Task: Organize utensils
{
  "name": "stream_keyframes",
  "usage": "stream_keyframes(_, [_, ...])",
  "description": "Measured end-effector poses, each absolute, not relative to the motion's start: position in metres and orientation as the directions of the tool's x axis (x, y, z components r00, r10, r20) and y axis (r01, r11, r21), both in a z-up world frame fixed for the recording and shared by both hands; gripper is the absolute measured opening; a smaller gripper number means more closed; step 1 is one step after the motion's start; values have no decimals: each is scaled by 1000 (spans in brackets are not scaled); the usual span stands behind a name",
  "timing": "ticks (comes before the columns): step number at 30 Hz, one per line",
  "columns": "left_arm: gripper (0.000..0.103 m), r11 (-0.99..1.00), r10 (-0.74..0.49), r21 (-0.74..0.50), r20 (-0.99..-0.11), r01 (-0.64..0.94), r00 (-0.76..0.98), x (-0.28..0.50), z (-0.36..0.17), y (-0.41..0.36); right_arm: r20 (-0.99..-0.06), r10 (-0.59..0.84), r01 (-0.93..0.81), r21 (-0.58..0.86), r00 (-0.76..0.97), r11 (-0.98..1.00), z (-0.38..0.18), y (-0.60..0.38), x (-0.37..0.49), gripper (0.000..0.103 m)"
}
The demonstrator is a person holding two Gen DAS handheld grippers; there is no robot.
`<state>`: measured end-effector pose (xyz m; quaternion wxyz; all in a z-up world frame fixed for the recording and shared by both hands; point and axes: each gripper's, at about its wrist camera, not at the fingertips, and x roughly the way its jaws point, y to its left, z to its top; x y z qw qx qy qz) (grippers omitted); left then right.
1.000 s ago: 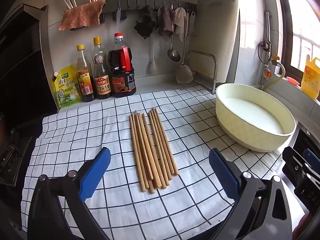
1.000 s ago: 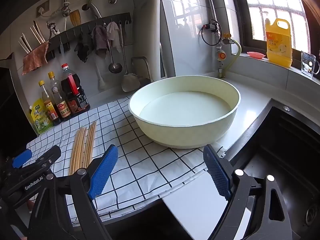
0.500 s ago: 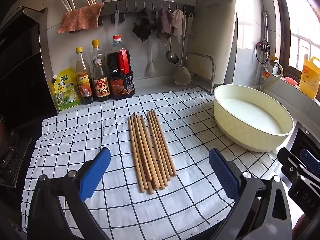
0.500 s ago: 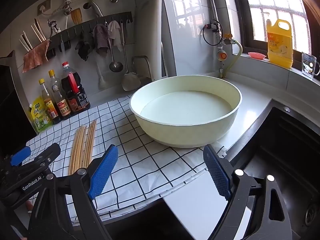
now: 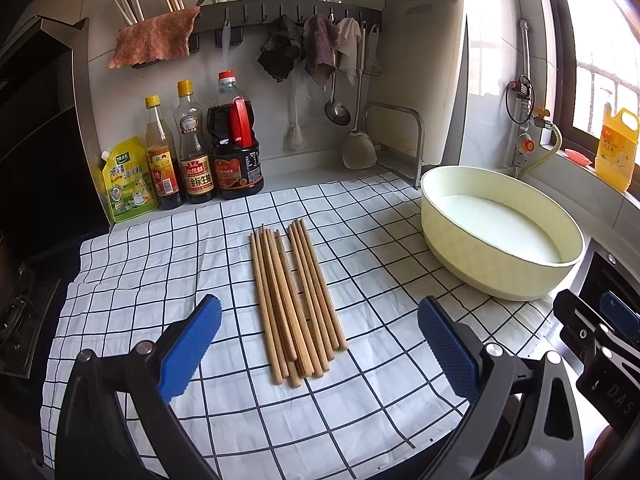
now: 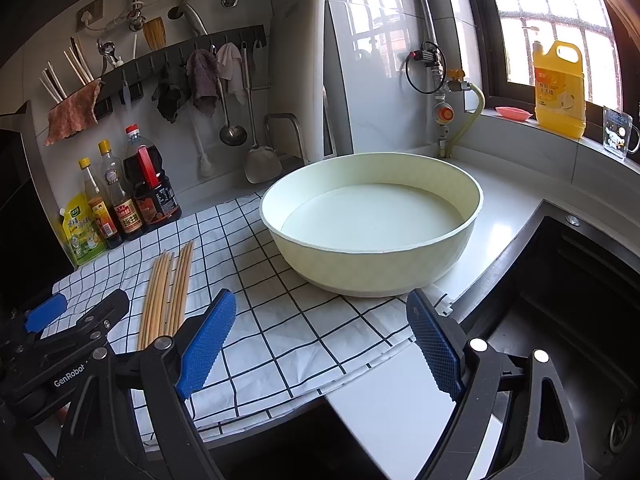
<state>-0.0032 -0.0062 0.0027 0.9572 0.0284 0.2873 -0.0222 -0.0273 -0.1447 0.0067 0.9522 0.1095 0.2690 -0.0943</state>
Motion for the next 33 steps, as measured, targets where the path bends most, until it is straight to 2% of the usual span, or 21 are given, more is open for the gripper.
stream_keyframes(33, [97, 996, -30, 56, -542, 72, 840, -8, 7, -11, -519, -120, 239, 170, 846, 956, 15, -148, -35, 83])
